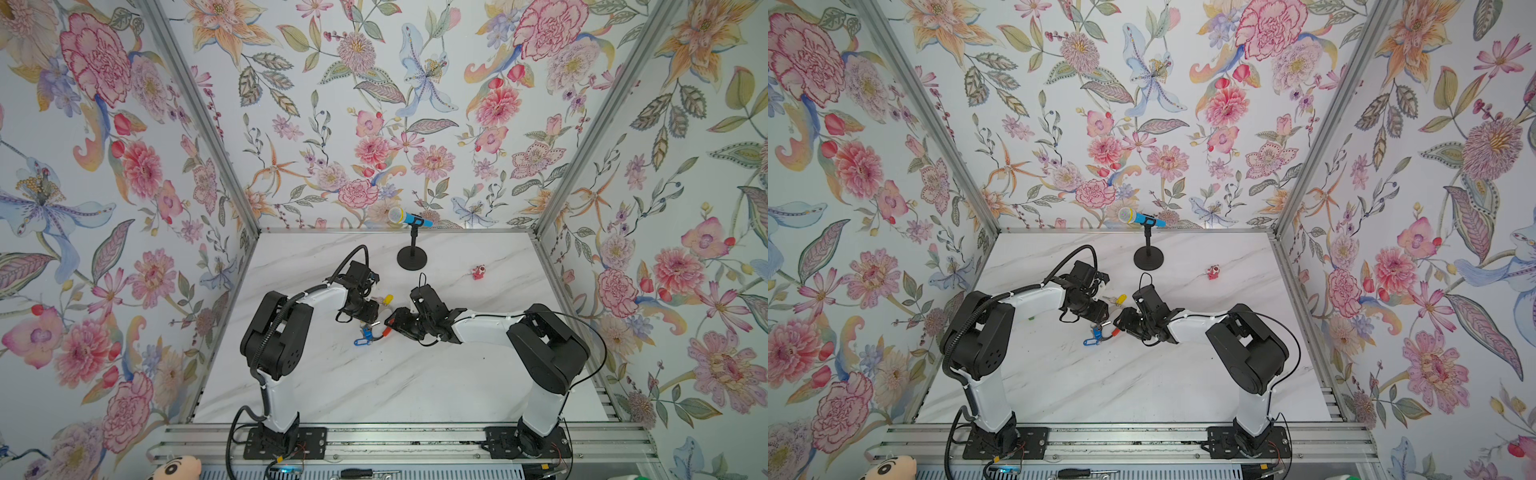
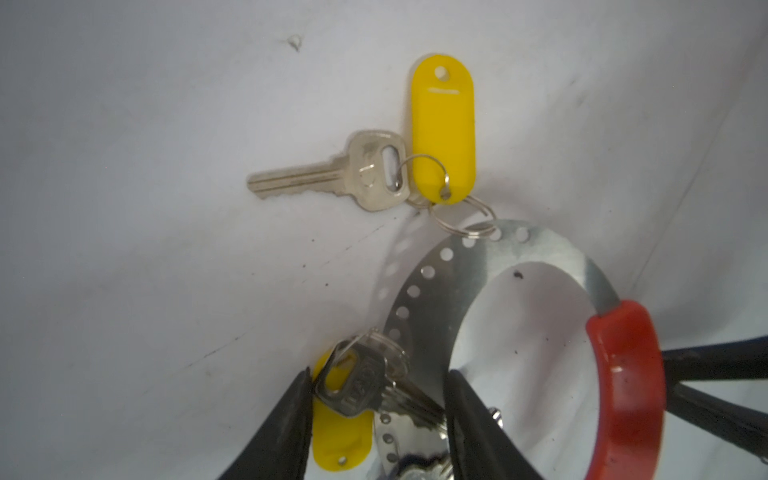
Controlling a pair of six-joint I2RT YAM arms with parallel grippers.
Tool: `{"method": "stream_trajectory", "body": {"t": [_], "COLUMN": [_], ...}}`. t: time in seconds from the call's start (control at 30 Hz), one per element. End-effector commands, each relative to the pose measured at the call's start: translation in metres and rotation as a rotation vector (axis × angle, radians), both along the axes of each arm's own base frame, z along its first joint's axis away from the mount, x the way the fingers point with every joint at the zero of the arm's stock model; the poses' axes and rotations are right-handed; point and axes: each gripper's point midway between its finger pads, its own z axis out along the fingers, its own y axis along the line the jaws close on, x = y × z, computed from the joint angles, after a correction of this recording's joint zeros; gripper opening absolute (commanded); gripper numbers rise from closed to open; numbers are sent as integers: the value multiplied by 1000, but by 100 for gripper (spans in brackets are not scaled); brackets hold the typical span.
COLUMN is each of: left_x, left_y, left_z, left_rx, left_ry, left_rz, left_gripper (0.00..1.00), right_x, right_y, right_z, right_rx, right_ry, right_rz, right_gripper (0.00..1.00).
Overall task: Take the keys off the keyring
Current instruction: 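Grasp the red grip of the keyring with the right gripper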
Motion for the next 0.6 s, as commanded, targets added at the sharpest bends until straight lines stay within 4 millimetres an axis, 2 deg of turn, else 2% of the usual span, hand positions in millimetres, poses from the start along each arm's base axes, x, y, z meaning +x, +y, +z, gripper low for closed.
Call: {"method": "stream_trajectory", "body": {"t": [0.0, 0.3, 0.57], "left_x": [-21, -15, -5], "left_y": [0, 1, 36], "left_z": [-12, 6, 18], "left_rx": [-13, -51, 11], "left_ry": [86, 69, 49], "left_rz": [-6, -9, 33], "left_gripper": [52, 57, 59], "right_x": [3, 4, 4], "right_y": [17, 15, -17], "right_z": [9, -1, -16], "right_rx": [63, 49, -88], "right_ry": [3, 6, -12], "right_rz": [14, 12, -18], "right_gripper": [52, 50, 58]}}
